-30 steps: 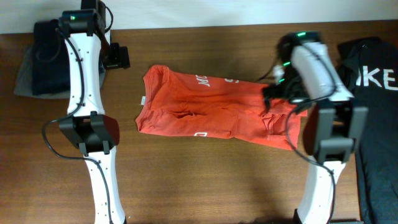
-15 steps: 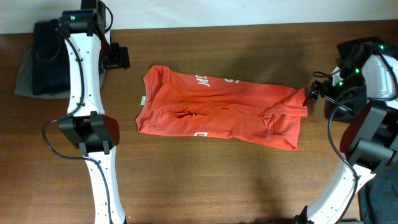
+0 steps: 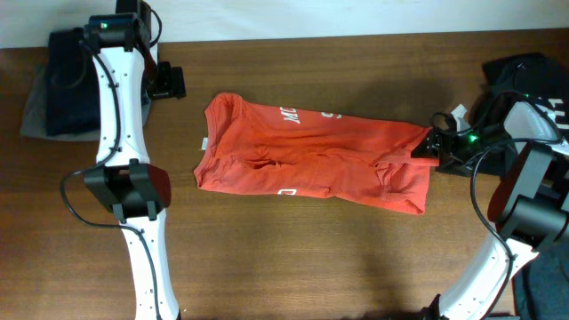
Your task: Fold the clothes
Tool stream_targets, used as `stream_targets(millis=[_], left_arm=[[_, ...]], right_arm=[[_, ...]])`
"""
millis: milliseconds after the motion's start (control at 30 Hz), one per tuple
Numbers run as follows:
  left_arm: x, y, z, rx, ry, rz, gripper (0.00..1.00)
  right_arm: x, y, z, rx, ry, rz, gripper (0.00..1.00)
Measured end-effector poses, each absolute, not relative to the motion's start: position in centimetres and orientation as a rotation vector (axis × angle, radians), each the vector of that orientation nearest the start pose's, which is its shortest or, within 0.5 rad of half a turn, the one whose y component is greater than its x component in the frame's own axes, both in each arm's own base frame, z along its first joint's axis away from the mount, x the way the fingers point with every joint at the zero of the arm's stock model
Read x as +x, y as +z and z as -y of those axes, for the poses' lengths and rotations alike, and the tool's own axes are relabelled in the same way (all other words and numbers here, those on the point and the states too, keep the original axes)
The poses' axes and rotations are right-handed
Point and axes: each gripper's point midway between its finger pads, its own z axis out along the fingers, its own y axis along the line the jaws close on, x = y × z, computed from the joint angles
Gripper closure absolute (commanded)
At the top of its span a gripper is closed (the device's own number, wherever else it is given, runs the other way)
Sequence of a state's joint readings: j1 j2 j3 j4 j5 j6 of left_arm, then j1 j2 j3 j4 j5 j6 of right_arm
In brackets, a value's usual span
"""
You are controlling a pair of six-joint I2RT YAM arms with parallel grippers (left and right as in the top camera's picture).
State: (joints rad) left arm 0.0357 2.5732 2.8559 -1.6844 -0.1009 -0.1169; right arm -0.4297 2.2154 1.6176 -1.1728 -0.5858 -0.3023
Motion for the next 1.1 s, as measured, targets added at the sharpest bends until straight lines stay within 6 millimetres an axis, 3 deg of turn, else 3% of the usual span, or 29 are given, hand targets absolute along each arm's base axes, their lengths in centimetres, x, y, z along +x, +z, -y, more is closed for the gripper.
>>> stream_targets(millis=[133, 333, 733, 1100], left_arm=[[50.1, 14.0, -3.5, -0.239, 0.139, -2.956, 0.01], [50.1, 14.0, -3.5, -0.239, 0.139, -2.956, 0.01], [50.1, 14.0, -3.5, -0.239, 0.14, -2.957, 0.01], [50.1, 14.0, -3.5, -0.239, 0.14, -2.958, 0.01]], right_arm=[[38.2, 2.3, 6.7, 0.249, 0.95, -2.919, 0.02], [39.1, 2.1, 6.9, 0.222, 0.927, -2.874, 0.18], [38.6, 1.9, 7.1, 0.363, 0.924, -2.921, 0.96], [41.9, 6.4, 7.3, 0.411, 0.958, -2.827, 0.96]])
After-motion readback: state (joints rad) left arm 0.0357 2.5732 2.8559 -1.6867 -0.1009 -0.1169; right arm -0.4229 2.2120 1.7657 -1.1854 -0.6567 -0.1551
